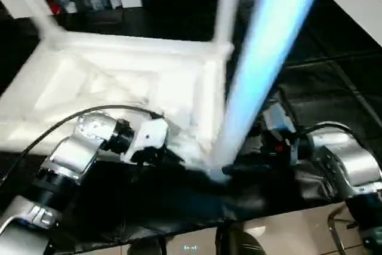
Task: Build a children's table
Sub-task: Rotate leg to tighten
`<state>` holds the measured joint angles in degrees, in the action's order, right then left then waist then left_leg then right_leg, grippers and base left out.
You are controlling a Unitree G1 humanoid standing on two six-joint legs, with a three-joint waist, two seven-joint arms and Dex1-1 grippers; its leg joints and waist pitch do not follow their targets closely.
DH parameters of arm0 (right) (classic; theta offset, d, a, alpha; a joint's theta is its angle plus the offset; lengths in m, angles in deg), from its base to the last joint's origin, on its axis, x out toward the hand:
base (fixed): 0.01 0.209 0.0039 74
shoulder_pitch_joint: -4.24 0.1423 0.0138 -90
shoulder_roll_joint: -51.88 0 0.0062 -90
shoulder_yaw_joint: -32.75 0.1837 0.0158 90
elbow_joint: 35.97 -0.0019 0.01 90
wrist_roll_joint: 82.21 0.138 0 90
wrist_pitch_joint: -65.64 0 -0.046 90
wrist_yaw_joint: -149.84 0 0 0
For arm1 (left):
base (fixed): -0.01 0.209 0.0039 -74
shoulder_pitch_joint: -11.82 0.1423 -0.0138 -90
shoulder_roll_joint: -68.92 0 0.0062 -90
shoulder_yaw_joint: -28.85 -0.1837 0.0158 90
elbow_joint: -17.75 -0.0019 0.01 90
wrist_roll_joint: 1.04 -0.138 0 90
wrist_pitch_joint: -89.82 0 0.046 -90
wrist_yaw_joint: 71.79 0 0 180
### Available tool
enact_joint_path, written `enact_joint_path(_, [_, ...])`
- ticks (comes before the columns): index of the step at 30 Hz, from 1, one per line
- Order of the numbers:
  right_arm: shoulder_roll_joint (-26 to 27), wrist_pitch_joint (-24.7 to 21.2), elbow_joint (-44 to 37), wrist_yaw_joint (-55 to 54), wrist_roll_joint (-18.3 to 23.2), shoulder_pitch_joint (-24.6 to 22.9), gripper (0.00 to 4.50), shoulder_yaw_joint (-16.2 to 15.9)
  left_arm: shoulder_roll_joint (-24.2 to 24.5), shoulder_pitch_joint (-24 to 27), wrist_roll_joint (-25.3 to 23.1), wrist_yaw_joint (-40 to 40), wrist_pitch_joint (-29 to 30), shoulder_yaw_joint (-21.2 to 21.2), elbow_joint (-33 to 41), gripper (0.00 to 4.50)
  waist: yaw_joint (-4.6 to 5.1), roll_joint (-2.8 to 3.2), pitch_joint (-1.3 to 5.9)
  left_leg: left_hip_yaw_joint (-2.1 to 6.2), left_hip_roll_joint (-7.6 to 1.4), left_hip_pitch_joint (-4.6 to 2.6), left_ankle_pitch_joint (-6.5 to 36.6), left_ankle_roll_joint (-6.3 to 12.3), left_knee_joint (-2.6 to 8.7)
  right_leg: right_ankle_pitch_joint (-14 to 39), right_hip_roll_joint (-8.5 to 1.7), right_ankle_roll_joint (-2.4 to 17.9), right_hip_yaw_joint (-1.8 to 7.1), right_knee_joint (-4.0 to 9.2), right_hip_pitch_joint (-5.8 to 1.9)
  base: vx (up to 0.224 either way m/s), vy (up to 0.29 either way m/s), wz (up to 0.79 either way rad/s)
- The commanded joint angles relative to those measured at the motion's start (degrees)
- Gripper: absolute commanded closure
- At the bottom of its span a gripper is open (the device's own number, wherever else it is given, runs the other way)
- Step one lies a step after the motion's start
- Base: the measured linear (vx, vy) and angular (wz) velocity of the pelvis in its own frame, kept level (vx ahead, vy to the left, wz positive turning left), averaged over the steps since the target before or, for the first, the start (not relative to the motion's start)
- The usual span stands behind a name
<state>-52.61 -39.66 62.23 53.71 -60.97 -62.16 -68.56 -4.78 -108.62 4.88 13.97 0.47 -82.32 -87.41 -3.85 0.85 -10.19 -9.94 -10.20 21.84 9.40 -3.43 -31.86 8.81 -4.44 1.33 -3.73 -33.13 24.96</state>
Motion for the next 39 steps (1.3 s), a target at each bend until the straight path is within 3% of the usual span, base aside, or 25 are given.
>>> enact_joint_path(1, [-0.08, -0.46, 0.38, 1.64, 1.03, 0.67, 1.16, -0.98, -0.94, -0.50, -0.43, 3.54, -1.81, -3.89, -0.03, 4.50, 0.40, -0.50, 4.56, 0.22, -3.00, -1.00, 6.21, 8.48, 2.86, 7.80, -3.66, 17.03, 3.06, 2.45, -3.66, 0.000, 0.000, 0.00])
enact_joint_path(4, [-0.07, -1.53, 0.04, 4.46, 1.69, 0.80, 1.26, -2.39, -1.93, -1.48, -1.04, 3.75, -3.20, -3.93, -1.92, 4.50, 0.21, -0.55, 4.45, 0.20, -2.99, -0.84, 6.68, 8.74, 2.80, 8.84, -3.80, 16.94, 3.02, 2.62, -3.68, 0.000, 0.000, 0.00])
enact_joint_path(12, [-0.52, -3.16, 0.14, 7.07, 2.35, 1.22, 2.04, -3.77, -1.66, -2.08, -1.16, 4.41, -4.50, -3.85, -3.38, 4.50, -0.44, -0.61, 4.70, 0.20, -3.07, -0.95, 6.45, 7.86, 2.74, 9.99, -3.80, 16.18, 3.04, 2.55, -3.60, 0.000, 0.000, 0.00])
enact_joint_path(20, [-0.28, -4.94, 0.02, 6.97, 3.22, 1.52, 2.22, -3.80, -1.45, -2.28, -1.02, 4.15, -4.22, -3.02, -4.68, 4.50, -0.50, -0.85, 4.47, 0.26, -2.99, -0.84, 7.87, 7.01, 2.81, 13.52, -3.94, 15.12, 3.07, 2.85, -3.56, 0.000, 0.000, 0.00])
enact_joint_path(23, [1.17, -7.99, -1.72, 2.25, 3.99, 0.23, 2.25, -2.24, -1.86, -1.82, -0.54, 0.95, -1.28, -1.07, -4.05, 4.50, -0.43, -0.97, 4.34, 0.27, -2.94, -0.78, 7.79, 6.64, 2.90, 14.40, -3.85, 14.51, 3.10, 2.88, -3.59, 0.000, 0.000, 0.00])
enact_joint_path(26, [3.08, -10.21, -3.42, -4.03, 3.70, -0.98, 2.26, -0.93, -2.40, -1.74, -0.78, -3.05, 1.52, 0.45, -3.39, 4.50, -0.14, -0.84, 4.05, 0.35, -2.83, -0.68, 9.67, 5.45, 3.10, 18.60, -3.97, 13.18, 3.10, 3.38, -3.42, 0.000, 0.000, 0.00])
enact_joint_path(27, [5.53, -10.37, -4.23, -11.23, 1.30, -1.81, 2.26, -0.17, -3.20, -1.74, -1.25, -7.41, 5.33, 1.76, -2.44, 4.50, -0.04, -0.70, 3.93, 0.43, -2.73, -0.84, 10.74, 4.74, 3.16, 21.16, -4.03, 12.27, 3.09, 3.77, -3.32, 0.000, 0.000, 0.00])
enact_joint_path(31, [9.59, -12.10, -5.55, -21.16, -1.70, -2.50, 2.29, 0.78, -5.44, -1.36, -1.10, -14.01, 11.98, 3.77, 0.32, 4.50, 1.45, -0.65, 3.50, 0.98, -2.49, -0.47, 13.01, 1.87, 3.79, 27.07, -3.87, 9.93, 2.85, 4.26, -3.37, 0.000, 0.000, 0.00])
enact_joint_path(32, [13.05, -14.74, -6.53, -28.06, -3.04, -2.53, 2.32, 1.68, -7.71, -0.79, -0.96, -18.44, 17.16, 4.98, 3.03, 4.50, 2.12, -0.60, 3.52, 1.13, -2.49, -0.36, 13.01, 1.11, 3.83, 27.56, -4.02, 9.63, 2.86, 4.10, -3.54, 0.000, 0.000, 0.00])
enact_joint_path(34, [16.36, -16.73, -7.33, -33.93, -4.16, -2.52, 2.35, 2.35, -10.21, -0.28, -1.23, -23.00, 21.64, 6.17, 5.22, 4.50, 2.75, -0.82, 3.66, 1.22, -2.17, 0.01, 12.28, 1.09, 3.80, 27.52, -3.90, 9.06, 2.61, 4.31, -3.68, 0.000, 0.000, 0.00])
enact_joint_path(35, [16.46, -16.78, -7.35, -34.09, -4.19, -2.52, 2.36, 2.36, -10.28, -0.26, -1.25, -23.14, 21.76, 6.20, 5.27, 4.50, 3.12, -0.77, 3.78, 1.06, -2.14, -0.34, 11.90, 1.59, 3.61, 26.35, -3.85, 9.17, 2.75, 4.46, -3.40, 0.000, 0.000, 0.00])
enact_joint_path(37, [20.38, -19.00, -7.41, -41.20, -5.48, -2.12, 2.37, 3.40, -13.30, -0.33, -2.47, -28.81, 25.38, 7.23, 6.52, 4.50, 3.35, -0.60, 3.87, 0.83, -2.17, -0.43, 10.54, 2.79, 3.46, 22.66, -3.66, 10.08, 2.86, 4.32, -3.37, 0.000, 0.000, 0.00])
enact_joint_path(39, [25.22, -21.34, -6.55, -50.57, -7.63, -1.12, 2.38, 4.93, -17.36, -0.86, -4.13, -36.11, 29.48, 8.75, 7.26, 4.50, 3.71, -0.56, 3.68, 0.64, -2.17, -0.41, 9.62, 2.72, 3.47, 20.73, -3.46, 11.26, 2.84, 4.23, -3.15, 0.000, 0.000, 0.00])
